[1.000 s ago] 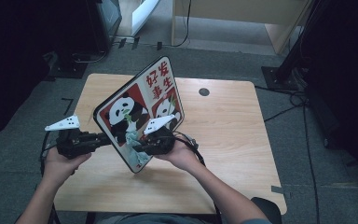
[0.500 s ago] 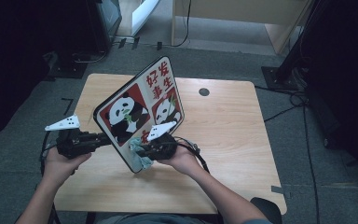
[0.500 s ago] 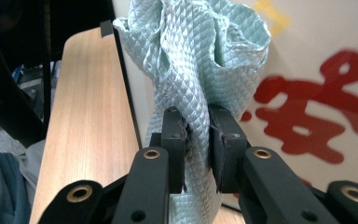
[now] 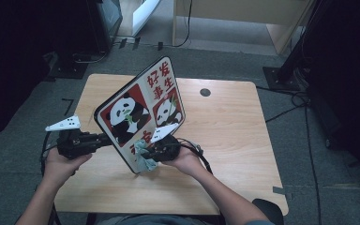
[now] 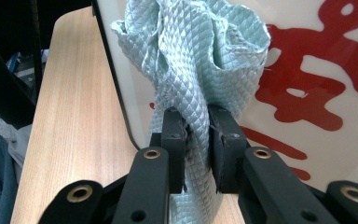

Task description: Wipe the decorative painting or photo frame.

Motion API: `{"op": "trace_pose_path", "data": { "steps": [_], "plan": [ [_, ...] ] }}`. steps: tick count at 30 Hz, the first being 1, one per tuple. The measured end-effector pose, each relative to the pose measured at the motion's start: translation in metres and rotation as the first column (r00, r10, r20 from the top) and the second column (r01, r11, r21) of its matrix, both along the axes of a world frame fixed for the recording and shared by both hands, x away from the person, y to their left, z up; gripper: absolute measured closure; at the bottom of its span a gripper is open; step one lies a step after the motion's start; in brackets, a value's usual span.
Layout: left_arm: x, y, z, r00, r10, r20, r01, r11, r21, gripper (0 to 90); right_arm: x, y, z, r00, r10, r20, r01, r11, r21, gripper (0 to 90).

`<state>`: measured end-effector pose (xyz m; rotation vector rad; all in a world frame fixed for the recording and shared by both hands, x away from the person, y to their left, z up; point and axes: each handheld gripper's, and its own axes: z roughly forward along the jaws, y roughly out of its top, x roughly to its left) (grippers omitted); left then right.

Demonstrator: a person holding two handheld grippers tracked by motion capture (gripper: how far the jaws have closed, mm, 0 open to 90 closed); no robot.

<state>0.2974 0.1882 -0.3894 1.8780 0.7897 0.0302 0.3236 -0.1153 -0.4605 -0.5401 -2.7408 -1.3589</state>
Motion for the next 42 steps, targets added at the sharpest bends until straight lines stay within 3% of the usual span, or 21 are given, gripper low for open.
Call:
{"op": "trace_pose_path", "data": {
  "steps": [8,17,21,25,30,42],
  "plan": [
    [0.000,0.000,0.000,1.0000,0.000,-0.001,0.000,1.0000,0.000,73.6,0.001,-0.004,-0.006,1.0000,0.002,-0.004,-0.002,0.999,0.034,78.0],
    [0.000,0.000,0.000,1.0000,0.000,-0.002,0.000,1.0000,-0.001,73.6,0.004,-0.007,-0.013,0.9996,-0.009,-0.027,0.009,1.000,0.002,78.1],
    [0.000,-0.001,0.000,1.0000,-0.006,0.001,0.006,1.0000,0.000,72.9,0.005,-0.007,-0.011,0.9998,-0.013,-0.015,0.013,0.999,-0.036,78.2],
    [0.001,-0.001,-0.001,0.9999,-0.012,0.002,0.012,0.9999,0.000,72.5,0.005,-0.008,-0.009,0.9991,-0.030,-0.029,0.028,0.999,-0.044,78.7],
    [0.001,-0.001,0.000,0.9999,-0.012,0.006,0.012,0.9999,0.003,72.3,0.006,-0.008,-0.005,0.9976,-0.046,-0.052,0.043,0.998,-0.052,79.3],
    [0.001,-0.001,-0.001,0.9999,-0.014,0.001,0.014,0.9999,0.003,71.5,0.008,-0.013,0.023,0.9961,-0.078,-0.041,0.078,0.997,0.001,79.7]
  ]
}}
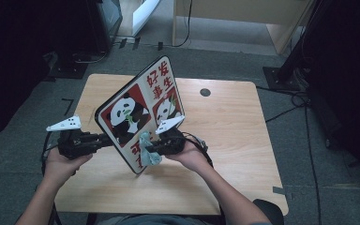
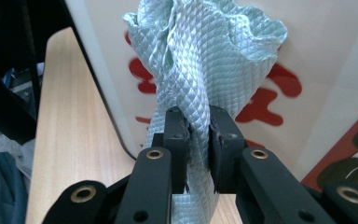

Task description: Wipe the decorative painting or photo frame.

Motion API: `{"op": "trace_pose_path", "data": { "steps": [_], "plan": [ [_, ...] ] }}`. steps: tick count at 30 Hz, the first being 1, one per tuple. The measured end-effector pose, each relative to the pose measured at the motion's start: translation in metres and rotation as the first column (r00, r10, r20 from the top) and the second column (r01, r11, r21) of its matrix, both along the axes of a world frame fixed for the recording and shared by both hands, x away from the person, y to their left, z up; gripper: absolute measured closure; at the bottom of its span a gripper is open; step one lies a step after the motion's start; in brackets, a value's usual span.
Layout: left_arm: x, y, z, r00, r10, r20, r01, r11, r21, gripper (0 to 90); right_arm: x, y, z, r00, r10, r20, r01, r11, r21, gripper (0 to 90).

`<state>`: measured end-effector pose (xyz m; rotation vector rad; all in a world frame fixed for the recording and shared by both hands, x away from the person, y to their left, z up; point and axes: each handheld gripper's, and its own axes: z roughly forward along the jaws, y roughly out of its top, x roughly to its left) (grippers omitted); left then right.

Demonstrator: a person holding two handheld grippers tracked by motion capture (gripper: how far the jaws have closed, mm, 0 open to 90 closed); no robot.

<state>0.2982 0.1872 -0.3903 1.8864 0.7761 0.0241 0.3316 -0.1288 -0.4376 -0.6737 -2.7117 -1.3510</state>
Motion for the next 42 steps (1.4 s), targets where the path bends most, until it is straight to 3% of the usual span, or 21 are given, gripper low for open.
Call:
{"op": "trace_pose_path", "data": {
  "steps": [9,20,32,42],
  "plan": [
    [0.001,0.002,0.000,1.0000,-0.004,-0.004,0.004,1.0000,0.001,70.7,-0.004,0.001,0.027,0.9999,-0.001,0.011,0.001,0.999,0.033,79.6],
    [0.001,0.008,0.001,0.9999,0.000,-0.015,-0.001,0.9998,-0.018,70.4,-0.013,0.012,0.078,0.9988,0.017,0.046,-0.020,0.997,0.079,79.5],
    [0.008,0.016,-0.001,0.9994,0.016,-0.031,-0.017,0.9994,-0.029,70.0,-0.015,0.037,0.110,0.9947,0.081,0.064,-0.085,0.994,0.068,79.3],
    [0.016,0.016,-0.001,0.9996,0.000,-0.028,0.000,0.9996,-0.029,69.4,-0.025,0.068,0.145,0.9831,0.149,0.106,-0.159,0.984,0.084,79.3]
  ]
}}
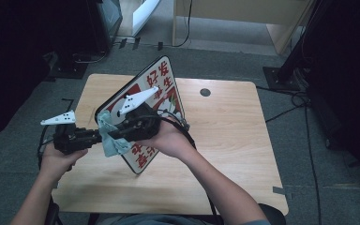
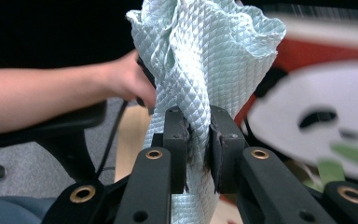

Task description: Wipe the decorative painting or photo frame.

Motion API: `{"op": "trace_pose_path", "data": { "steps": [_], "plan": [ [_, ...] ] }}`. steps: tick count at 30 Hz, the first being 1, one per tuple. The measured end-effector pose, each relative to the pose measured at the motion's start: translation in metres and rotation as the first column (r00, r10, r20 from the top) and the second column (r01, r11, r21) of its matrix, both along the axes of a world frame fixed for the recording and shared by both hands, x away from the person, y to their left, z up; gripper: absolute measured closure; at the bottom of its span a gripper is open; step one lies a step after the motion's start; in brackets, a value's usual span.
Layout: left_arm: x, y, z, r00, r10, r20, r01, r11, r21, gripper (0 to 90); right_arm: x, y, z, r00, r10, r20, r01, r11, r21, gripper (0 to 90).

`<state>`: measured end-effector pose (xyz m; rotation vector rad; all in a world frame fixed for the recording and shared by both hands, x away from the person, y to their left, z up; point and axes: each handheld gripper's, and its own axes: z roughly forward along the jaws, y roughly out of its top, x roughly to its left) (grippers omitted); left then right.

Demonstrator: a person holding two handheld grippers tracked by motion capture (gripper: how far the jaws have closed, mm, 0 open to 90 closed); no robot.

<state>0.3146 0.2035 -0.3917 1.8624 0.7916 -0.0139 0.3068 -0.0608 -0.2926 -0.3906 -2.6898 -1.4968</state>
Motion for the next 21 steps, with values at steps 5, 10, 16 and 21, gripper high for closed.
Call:
{"op": "trace_pose_path", "data": {
  "steps": [5,10,16,21],
  "plan": [
    [0.004,0.001,0.000,1.0000,-0.001,-0.004,0.001,1.0000,-0.005,69.3,-0.002,0.017,0.015,0.9991,0.043,0.005,-0.043,0.999,0.012,79.4],
    [0.005,0.002,0.000,1.0000,0.001,-0.004,-0.001,1.0000,-0.010,69.3,0.001,0.031,0.019,0.9972,0.074,-0.008,-0.074,0.997,0.026,79.4],
    [0.005,0.003,-0.001,1.0000,0.002,-0.005,-0.002,1.0000,-0.004,69.2,0.012,0.028,0.011,0.9982,0.051,-0.033,-0.050,0.998,0.022,79.6],
    [0.004,0.003,-0.002,1.0000,0.002,-0.004,-0.002,1.0000,0.000,68.9,0.016,0.020,0.006,0.9982,0.034,-0.048,-0.033,0.999,0.027,79.6]
  ]
}}
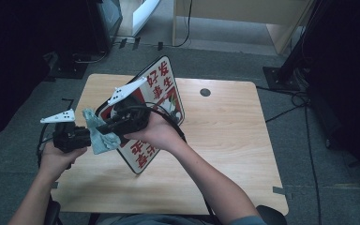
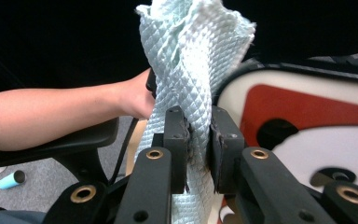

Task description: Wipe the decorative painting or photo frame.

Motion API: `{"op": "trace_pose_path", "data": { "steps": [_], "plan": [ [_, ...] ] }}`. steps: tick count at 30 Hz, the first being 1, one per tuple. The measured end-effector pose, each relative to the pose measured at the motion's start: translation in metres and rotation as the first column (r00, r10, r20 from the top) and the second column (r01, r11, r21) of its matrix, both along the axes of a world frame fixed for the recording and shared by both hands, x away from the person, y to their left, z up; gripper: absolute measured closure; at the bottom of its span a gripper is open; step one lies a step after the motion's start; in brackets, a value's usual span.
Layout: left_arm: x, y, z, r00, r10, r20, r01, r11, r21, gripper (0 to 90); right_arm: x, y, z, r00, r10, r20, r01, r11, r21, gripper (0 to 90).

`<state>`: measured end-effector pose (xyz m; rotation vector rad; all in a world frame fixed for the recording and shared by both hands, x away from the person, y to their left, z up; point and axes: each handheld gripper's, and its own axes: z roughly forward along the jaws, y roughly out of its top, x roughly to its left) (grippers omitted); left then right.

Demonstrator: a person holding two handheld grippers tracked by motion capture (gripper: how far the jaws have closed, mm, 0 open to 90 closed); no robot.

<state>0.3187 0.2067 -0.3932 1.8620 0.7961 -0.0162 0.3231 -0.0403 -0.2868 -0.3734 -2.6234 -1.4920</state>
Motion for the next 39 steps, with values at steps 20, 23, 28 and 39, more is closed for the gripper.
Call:
{"op": "trace_pose_path", "data": {
  "steps": [20,23,28,39],
  "plan": [
    [-0.001,0.000,-0.002,1.0000,0.004,0.003,-0.004,0.9999,0.010,64.6,0.002,-0.008,-0.014,0.9998,-0.013,-0.016,0.013,1.000,0.001,79.7],
    [-0.001,-0.001,-0.003,1.0000,0.002,0.002,-0.002,1.0000,0.009,63.9,0.002,-0.010,-0.016,0.9998,-0.010,-0.017,0.010,1.000,0.002,79.7],
    [-0.001,-0.002,-0.004,1.0000,-0.004,0.009,0.004,0.9999,0.015,60.4,0.002,-0.011,-0.019,0.9998,-0.008,-0.016,0.008,1.000,0.001,79.7],
    [-0.002,-0.003,-0.009,0.9996,-0.006,0.029,0.006,1.0000,0.002,43.4,0.002,-0.013,-0.022,0.9997,-0.009,-0.022,0.009,1.000,-0.004,79.7]
  ]
}}
